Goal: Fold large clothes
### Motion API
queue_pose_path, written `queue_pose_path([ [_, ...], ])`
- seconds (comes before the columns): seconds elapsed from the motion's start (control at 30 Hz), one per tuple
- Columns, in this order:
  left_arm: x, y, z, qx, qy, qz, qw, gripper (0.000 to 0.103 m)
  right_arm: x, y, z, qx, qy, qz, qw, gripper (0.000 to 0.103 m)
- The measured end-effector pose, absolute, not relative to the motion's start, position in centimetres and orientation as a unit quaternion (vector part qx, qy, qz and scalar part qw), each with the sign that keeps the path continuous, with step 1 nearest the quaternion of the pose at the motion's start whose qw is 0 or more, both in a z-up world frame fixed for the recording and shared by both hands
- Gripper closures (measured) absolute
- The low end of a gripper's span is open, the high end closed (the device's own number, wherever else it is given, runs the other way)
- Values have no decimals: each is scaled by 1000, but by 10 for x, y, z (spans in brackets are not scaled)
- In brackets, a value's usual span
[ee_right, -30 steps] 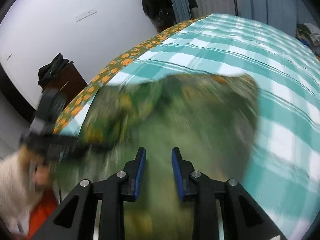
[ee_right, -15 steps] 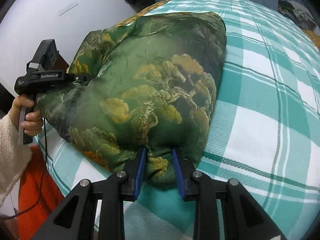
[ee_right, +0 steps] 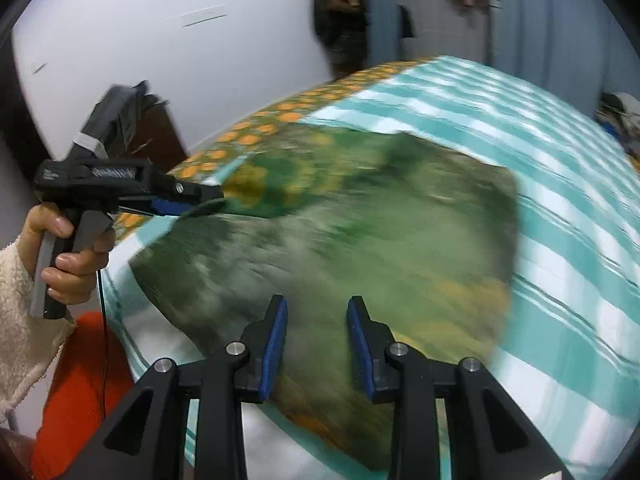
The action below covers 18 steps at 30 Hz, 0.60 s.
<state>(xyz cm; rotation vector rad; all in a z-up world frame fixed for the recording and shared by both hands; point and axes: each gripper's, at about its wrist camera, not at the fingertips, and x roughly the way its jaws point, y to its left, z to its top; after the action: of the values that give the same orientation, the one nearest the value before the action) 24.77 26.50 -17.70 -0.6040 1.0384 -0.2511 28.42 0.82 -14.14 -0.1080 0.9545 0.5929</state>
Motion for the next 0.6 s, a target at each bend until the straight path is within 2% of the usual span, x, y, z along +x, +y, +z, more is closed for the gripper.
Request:
queue_pose_path([
  [0.17, 251, 283, -212, -348, 500, -140, 780, 16, 294, 32, -180, -58, 491, 265, 828, 69],
  [0.37, 268, 254, -227, -365, 497, -207, 759, 16, 292, 38, -181, -81, 487, 257, 831, 69],
  [0.6, 278, 206, -206, -265, 509, -234, 785, 14, 281, 41, -179, -95, 476, 249, 838, 69],
])
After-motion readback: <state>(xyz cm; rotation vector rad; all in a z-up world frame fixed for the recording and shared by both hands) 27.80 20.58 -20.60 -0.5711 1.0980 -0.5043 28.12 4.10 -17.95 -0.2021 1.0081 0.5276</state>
